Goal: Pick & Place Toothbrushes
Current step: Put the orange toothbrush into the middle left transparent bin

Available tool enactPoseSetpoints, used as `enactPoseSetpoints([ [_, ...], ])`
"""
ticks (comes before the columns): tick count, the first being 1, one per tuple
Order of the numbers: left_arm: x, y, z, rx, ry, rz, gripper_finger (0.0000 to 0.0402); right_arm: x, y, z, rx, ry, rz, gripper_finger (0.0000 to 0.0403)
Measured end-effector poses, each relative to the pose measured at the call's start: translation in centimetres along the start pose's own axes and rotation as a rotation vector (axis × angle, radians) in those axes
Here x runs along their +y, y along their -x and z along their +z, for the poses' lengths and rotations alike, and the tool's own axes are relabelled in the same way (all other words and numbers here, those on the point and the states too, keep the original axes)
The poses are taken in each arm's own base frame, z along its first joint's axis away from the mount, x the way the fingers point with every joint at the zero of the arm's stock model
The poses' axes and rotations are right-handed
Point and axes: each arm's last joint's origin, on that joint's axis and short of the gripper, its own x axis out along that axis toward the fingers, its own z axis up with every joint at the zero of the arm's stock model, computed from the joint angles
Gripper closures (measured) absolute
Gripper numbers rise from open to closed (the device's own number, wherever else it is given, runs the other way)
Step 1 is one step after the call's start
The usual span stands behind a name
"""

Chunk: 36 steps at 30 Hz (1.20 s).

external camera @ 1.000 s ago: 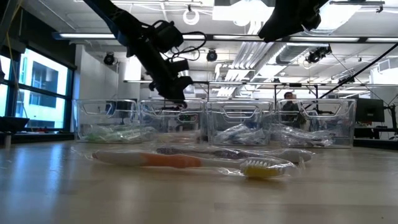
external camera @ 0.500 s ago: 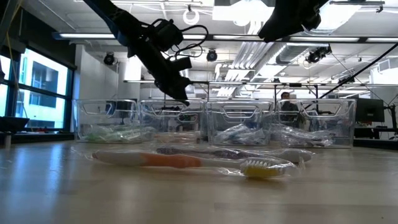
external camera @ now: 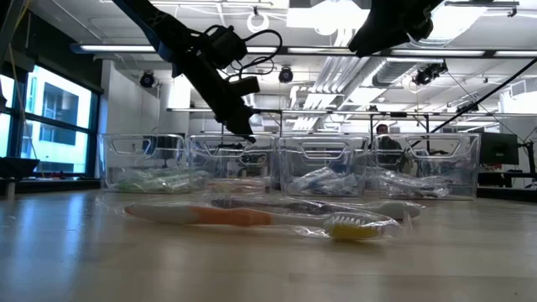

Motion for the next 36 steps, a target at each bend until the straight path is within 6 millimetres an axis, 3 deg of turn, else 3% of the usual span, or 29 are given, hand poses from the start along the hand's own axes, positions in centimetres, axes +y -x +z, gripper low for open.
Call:
enactPoseSetpoints([
  [12, -0.1, 0.1, 0.1, -0.013, -0.059, -0.008, 0.0272, 0.0, 0.0, 0.0, 0.000, -0.026, 0.000, 0.0220],
  [18, -1.1, 1.2, 1.4, -0.088, -0.146, -0.006, 0.0272, 0.0, 0.0, 0.0, 0.000, -0.026, 0.000, 0.0220],
  [23, -2.5, 3.6, 3.1, -0.188, -0.275, -0.011, 0.0272, 0.0, 0.0, 0.0, 0.000, -0.026, 0.000, 0.0220],
  [30, -3.1, 7.0, 4.7, -0.297, -0.325, -0.016, 0.0272, 0.0, 0.0, 0.0, 0.000, -0.026, 0.000, 0.0220],
  [36, -3.9, 9.7, 4.9, -0.455, -0.358, -0.033, 0.0272, 0.0, 0.0, 0.0, 0.000, -0.026, 0.000, 0.0220],
])
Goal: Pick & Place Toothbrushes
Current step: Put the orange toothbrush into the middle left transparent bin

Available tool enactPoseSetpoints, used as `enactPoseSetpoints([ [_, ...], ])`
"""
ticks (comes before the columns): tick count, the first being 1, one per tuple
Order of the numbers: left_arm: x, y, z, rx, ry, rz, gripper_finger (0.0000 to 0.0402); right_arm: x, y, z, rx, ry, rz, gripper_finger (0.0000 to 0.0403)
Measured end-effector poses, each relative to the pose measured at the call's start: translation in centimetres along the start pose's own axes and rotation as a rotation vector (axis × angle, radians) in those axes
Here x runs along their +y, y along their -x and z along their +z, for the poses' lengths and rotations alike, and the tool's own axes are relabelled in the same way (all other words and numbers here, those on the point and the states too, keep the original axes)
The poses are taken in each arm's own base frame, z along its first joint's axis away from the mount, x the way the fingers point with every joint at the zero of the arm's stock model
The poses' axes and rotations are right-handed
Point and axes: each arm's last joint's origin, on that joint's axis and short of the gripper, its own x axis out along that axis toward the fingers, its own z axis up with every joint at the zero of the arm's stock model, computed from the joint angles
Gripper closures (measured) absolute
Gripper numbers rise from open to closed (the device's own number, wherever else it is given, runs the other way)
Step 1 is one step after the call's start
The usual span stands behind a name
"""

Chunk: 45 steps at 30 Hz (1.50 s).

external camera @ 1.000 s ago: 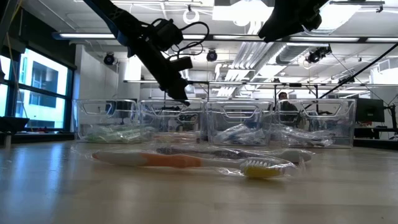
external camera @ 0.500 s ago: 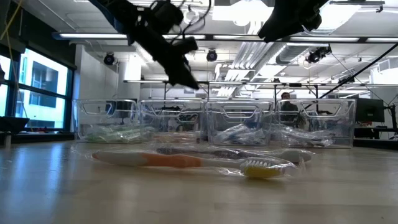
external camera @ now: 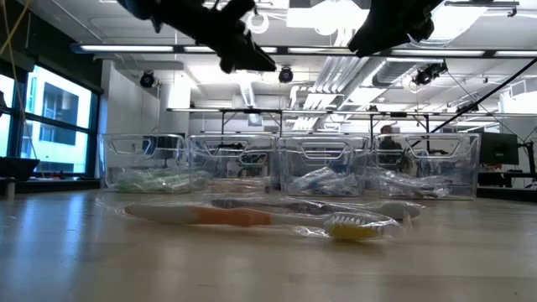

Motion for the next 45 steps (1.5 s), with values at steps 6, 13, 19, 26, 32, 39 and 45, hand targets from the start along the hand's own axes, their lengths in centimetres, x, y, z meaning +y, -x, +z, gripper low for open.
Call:
enactPoseSetpoints([
  [6, -1.6, 3.1, -1.0, -0.140, 0.013, -0.008, 0.0272, 0.0, 0.0, 0.0, 0.000, 0.001, 0.000, 0.0220],
  [13, -4.5, 6.2, -1.2, -0.292, -0.090, -0.204, 0.0272, 0.0, 0.0, 0.0, 0.000, 0.008, 0.000, 0.0220],
  [19, -7.1, 7.8, -0.8, -0.420, -0.204, -0.520, 0.0272, 0.0, 0.0, 0.0, 0.000, 0.007, 0.000, 0.0220],
  [26, -8.6, 8.4, -0.6, -0.405, -0.216, -0.619, 0.0272, 0.0, 0.0, 0.0, 0.000, 0.007, 0.000, 0.0220],
  [32, -8.6, 8.5, -0.4, -0.414, -0.196, -0.615, 0.0272, 0.0, 0.0, 0.0, 0.000, 0.007, 0.000, 0.0220],
  [39, -8.6, 8.5, -0.4, -0.414, -0.196, -0.616, 0.0272, 0.0, 0.0, 0.0, 0.000, 0.007, 0.001, 0.0220],
  [45, -8.6, 8.5, -0.4, -0.404, -0.148, -0.635, 0.0272, 0.0, 0.0, 0.0, 0.004, 0.010, 0.007, 0.0220],
])
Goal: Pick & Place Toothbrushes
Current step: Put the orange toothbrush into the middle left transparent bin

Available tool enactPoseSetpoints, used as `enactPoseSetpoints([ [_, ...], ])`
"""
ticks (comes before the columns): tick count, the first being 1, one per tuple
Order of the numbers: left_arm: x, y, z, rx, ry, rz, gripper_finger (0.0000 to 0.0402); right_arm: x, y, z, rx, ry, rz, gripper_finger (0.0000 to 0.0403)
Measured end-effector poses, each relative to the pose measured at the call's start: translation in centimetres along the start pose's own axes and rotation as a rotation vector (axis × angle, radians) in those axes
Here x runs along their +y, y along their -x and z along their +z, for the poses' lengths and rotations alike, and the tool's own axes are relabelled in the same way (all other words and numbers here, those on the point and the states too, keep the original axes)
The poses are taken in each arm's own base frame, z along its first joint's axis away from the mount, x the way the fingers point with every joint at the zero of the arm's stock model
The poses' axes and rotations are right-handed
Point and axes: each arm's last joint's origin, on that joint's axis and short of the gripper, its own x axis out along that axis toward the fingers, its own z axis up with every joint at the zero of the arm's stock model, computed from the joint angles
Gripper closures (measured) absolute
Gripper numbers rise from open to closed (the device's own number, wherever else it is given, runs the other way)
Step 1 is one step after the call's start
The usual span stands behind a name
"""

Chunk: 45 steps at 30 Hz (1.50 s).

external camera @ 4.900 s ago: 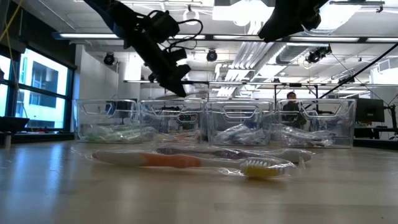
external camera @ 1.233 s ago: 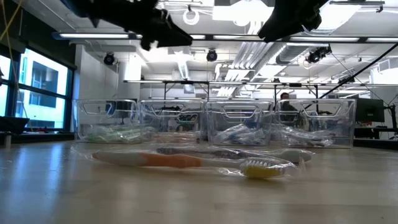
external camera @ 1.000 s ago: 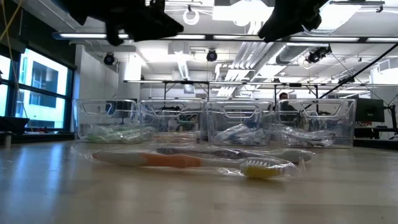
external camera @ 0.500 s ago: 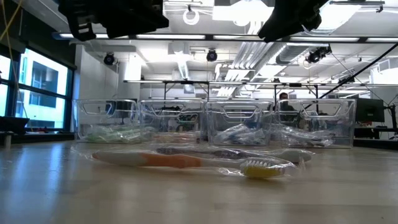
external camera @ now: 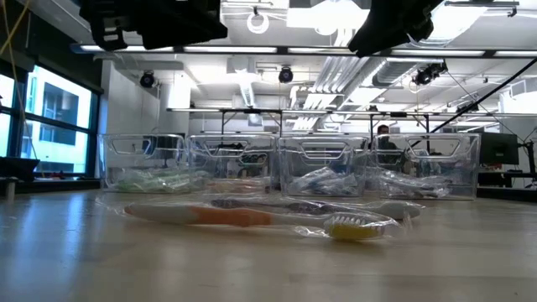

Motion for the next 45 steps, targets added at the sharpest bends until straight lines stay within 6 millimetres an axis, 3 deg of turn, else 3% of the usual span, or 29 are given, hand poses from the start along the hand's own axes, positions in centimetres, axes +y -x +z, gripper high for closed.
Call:
enactPoseSetpoints([
  [12, -1.1, -0.8, 0.3, 0.017, 0.051, -0.045, 0.0272, 0.0, 0.0, 0.0, 0.000, 0.000, 0.000, 0.0220],
  [20, -3.9, -2.5, 0.6, 0.079, -0.020, -0.161, 0.0272, -0.1, -0.1, 0.1, -0.008, -0.006, -0.013, 0.0220],
  [27, -5.1, -3.7, 0.3, 0.095, 0.084, -0.237, 0.0272, -0.7, -0.6, 0.4, -0.006, -0.021, -0.037, 0.0220],
  [34, -6.8, -5.8, -0.1, 0.121, 0.141, -0.272, 0.0272, -0.7, -0.8, 0.4, 0.027, -0.042, 0.013, 0.0220],
  [41, -7.8, -8.0, -1.7, 0.203, 0.244, -0.296, 0.0272, -0.7, -0.8, 0.3, 0.038, -0.038, 0.025, 0.0220],
  [45, -8.3, -9.6, -1.0, 0.187, 0.192, -0.334, 0.0272, -0.7, -0.8, 0.3, 0.038, -0.038, 0.026, 0.0220],
])
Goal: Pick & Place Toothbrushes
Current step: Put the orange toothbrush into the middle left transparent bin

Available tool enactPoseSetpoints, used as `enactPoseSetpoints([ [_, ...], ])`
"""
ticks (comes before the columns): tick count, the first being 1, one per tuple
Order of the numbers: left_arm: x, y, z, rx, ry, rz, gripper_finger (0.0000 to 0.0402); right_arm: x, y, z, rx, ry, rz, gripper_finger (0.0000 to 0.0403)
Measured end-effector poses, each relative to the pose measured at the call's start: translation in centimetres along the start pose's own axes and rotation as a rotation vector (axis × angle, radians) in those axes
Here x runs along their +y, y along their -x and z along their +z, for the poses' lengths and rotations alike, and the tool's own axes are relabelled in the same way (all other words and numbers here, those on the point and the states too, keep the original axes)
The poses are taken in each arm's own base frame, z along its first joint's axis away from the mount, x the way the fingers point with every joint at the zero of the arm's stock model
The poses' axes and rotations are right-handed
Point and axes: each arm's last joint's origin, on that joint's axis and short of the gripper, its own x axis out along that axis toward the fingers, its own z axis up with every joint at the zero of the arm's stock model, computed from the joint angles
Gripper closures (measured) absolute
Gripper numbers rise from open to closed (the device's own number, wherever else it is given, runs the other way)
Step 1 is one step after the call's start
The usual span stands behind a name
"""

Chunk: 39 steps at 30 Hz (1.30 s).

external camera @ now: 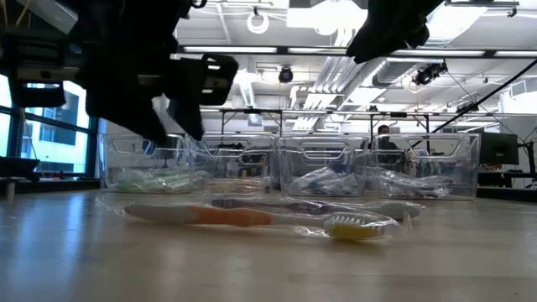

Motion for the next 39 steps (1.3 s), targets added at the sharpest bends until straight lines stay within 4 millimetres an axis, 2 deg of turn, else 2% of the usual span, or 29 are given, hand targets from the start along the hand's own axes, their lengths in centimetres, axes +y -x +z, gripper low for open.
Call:
enactPoseSetpoints([
  [4, 0.0, -1.5, 0.6, 0.019, -0.003, -0.038, 0.0272, 0.0, 0.0, 0.0, 0.004, 0.003, -0.002, 0.0220],
  [8, 0.3, -2.6, 0.7, 0.015, 0.093, -0.073, 0.0272, 0.0, 0.0, -0.1, 0.004, 0.004, -0.002, 0.0220],
  [15, -0.1, -3.9, -0.6, 0.068, 0.173, -0.101, 0.0272, 0.0, 0.0, -0.1, 0.014, 0.004, 0.016, 0.0220],
  [29, -0.5, -4.2, -1.5, 0.147, 0.219, -0.131, 0.0272, 0.0, 0.0, -0.1, 0.016, 0.001, 0.020, 0.0220],
  [39, -0.6, -5.6, -2.3, 0.144, 0.221, -0.144, 0.0272, 0.0, 0.0, -0.1, 0.017, 0.001, 0.021, 0.0220],
])
